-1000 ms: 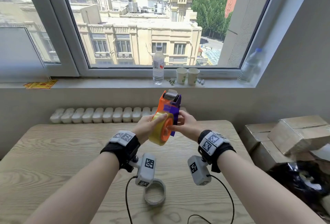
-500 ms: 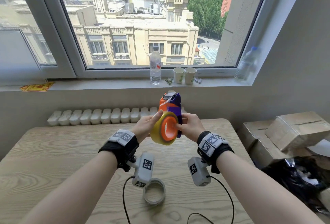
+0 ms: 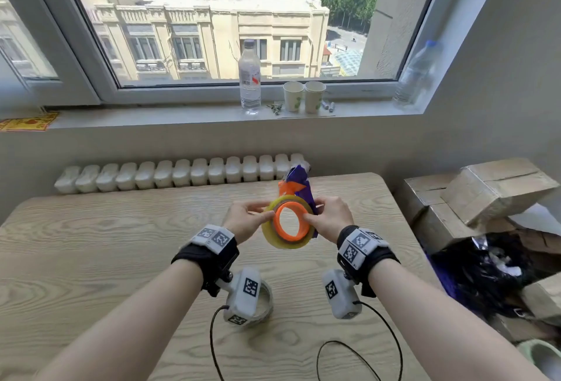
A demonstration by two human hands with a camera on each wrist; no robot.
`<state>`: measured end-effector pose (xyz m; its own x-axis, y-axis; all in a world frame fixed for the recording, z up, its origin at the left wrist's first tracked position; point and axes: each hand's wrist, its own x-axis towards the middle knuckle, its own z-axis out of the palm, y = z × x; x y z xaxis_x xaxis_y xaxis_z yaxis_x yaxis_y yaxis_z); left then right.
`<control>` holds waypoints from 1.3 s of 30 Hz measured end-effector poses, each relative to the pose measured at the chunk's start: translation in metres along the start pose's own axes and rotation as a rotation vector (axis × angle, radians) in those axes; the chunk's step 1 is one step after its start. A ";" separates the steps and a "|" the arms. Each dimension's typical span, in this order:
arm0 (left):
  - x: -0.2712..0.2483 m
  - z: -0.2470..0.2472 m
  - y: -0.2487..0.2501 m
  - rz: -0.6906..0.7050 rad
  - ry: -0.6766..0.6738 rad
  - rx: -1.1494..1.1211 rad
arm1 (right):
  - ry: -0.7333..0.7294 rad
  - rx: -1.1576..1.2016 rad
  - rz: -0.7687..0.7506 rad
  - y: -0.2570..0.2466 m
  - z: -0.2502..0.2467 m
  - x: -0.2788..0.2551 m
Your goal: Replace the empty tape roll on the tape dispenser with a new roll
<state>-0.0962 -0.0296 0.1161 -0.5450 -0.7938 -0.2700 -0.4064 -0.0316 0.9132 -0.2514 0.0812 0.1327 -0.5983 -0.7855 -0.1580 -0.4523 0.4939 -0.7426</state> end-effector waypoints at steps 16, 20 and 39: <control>0.018 0.070 -0.099 -0.349 -0.149 -0.015 | -0.115 -0.200 0.251 0.101 0.058 0.005; 0.019 0.080 -0.108 -0.412 -0.191 -0.016 | -0.150 -0.192 0.278 0.116 0.062 0.006; 0.023 0.090 -0.118 -0.491 -0.184 -0.022 | -0.272 -0.196 0.353 0.128 0.067 0.012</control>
